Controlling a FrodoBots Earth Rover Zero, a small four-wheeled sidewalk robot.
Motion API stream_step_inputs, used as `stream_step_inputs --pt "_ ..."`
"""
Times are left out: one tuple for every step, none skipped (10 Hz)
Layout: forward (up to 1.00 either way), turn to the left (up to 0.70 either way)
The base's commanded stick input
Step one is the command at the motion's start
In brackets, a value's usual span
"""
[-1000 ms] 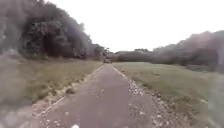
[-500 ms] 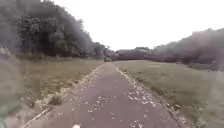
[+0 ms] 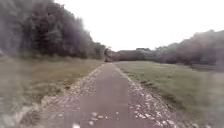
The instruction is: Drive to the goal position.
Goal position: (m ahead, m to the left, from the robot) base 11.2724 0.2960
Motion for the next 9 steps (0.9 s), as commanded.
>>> stream_step_inputs --pt "1.00 0.00" --pt "1.00 0.00" --pt "1.00 0.00" --pt "1.00 0.00" --pt "1.00 0.00" --pt "1.00 0.00" --pt "1.00 0.00" --pt "1.00 0.00" --pt "1.00 0.00"
